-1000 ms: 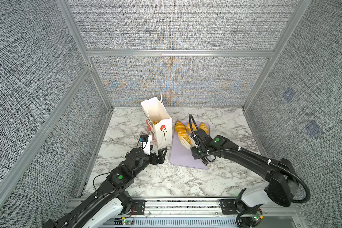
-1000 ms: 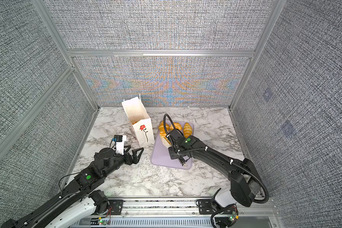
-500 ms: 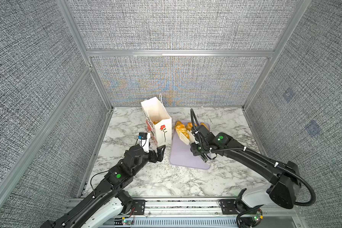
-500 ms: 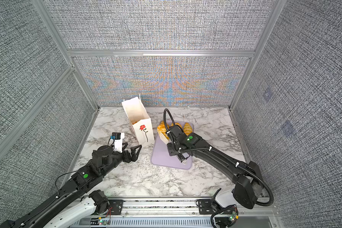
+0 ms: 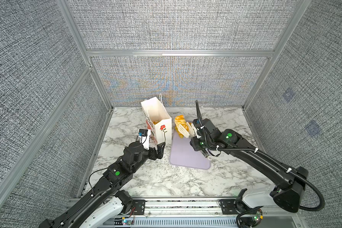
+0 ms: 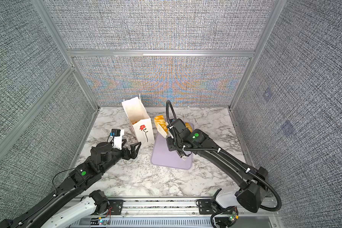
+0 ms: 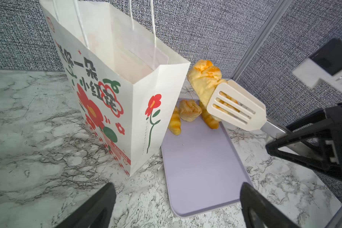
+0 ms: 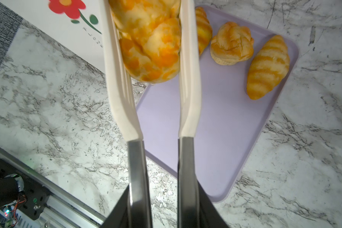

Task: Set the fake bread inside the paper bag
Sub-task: 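Lift the twist bun with the tongs and carry it over the bag opening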

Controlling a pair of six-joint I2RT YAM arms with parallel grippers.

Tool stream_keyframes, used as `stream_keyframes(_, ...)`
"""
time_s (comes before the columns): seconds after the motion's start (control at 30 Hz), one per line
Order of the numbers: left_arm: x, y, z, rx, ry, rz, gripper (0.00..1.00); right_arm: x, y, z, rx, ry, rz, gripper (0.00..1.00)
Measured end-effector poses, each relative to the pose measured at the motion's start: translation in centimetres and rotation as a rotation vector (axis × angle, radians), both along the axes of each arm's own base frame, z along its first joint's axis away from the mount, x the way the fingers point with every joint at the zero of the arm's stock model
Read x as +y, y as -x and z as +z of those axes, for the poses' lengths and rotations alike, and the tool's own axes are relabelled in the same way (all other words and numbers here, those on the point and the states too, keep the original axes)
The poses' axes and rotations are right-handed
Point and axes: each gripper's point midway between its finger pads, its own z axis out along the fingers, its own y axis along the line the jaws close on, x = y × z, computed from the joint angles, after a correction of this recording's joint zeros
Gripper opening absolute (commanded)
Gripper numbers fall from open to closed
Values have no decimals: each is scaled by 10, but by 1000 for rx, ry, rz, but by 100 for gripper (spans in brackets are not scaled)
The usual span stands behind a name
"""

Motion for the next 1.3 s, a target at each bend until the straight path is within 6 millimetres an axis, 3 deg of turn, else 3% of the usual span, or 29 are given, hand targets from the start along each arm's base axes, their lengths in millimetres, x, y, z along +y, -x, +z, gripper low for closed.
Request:
stream_keyframes(0.37, 9, 1, 3, 3, -16, 31, 99, 7, -4, 45, -85, -40, 33, 39)
stream_keyframes(0.63, 18, -1, 8, -9, -5, 59, 100, 28, -1, 70, -140, -79, 93, 39)
stream_keyframes(1.07, 40, -3, 3, 3, -7, 123, 100, 80, -17, 81, -166, -106, 188, 39)
stream_keyframes(1.3, 45, -3, 0, 13, -12, 135, 99, 100, -30, 76, -161, -103, 209, 39)
